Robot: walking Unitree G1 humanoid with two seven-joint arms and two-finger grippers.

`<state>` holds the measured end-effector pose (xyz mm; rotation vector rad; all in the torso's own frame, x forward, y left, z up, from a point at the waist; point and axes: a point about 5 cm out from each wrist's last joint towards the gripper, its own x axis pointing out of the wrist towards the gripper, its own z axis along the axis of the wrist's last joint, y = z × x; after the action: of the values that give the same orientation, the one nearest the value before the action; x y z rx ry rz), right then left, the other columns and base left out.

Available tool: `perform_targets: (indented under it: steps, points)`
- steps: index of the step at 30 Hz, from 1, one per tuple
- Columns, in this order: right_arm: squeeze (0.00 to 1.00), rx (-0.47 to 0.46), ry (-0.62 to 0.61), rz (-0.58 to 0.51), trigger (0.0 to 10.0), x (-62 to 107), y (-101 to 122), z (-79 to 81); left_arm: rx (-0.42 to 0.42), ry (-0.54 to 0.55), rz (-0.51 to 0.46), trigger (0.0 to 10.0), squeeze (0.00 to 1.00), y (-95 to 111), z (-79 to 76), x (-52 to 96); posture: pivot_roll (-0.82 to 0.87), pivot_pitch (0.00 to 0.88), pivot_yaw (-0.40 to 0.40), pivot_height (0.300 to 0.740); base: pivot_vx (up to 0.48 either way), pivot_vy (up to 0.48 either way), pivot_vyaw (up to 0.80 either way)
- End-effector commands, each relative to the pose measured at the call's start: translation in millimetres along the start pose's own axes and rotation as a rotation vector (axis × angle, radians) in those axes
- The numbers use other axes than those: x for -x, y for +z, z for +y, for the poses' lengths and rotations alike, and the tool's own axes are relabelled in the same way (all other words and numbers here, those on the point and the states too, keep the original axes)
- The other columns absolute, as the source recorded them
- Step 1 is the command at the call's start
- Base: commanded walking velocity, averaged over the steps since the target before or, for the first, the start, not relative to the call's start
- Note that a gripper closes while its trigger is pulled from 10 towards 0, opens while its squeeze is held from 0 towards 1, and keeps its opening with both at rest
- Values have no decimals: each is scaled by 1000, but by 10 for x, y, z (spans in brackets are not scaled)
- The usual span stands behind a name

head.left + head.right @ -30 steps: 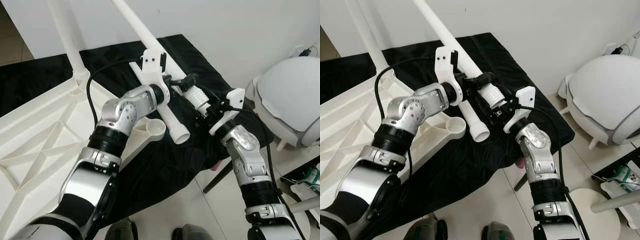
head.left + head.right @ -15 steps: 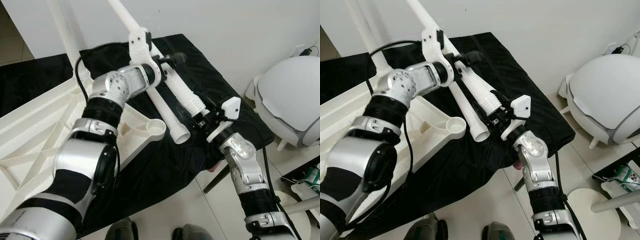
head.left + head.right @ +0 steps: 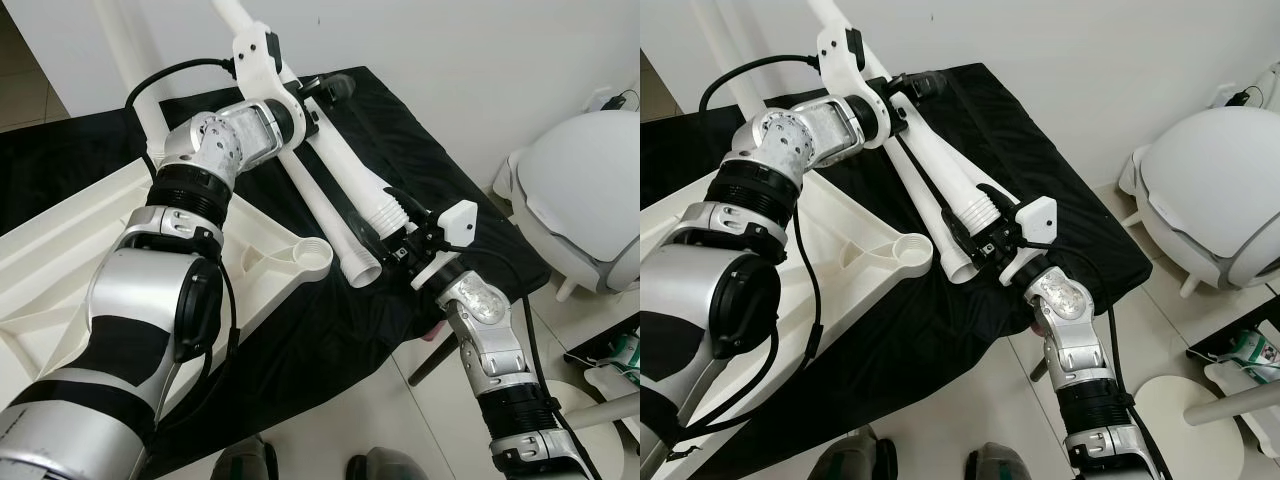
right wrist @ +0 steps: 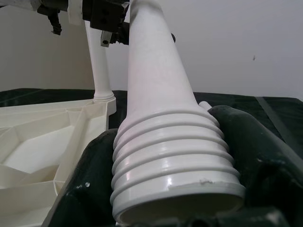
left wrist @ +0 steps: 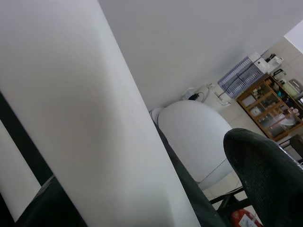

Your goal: Building children table

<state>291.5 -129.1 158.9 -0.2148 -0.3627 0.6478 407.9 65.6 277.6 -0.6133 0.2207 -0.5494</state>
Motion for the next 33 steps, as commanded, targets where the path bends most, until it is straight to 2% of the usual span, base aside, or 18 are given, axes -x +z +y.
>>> perform_targets:
  steps: [1,11,14,15,22,33]
  points:
    - [0,2,24,57,10000,50,-106,44,-14,-220,-24,10000,1000,121,-172,20,-132,0,68,740,0,0,0]
    - [0,11,7,58,10000,54,-104,22,-5,-215,-11,10000,1000,130,-158,22,-128,0,64,740,0,0,0]
    - [0,13,5,54,10000,45,-97,15,-60,-232,-15,10000,1000,135,-197,26,-126,0,63,740,0,0,0]
    - [0,14,4,52,10000,41,-94,12,-77,-236,-22,0,0,140,-210,26,-126,0,63,740,0,0,0]
    - [0,11,-4,45,10000,30,-84,-2,-35,-250,-40,0,0,153,-213,30,-128,0,66,740,0,0,0]
    - [0,4,-18,44,10000,41,-88,-15,-45,-254,-28,0,0,127,-216,29,-127,0,67,740,0,0,0]
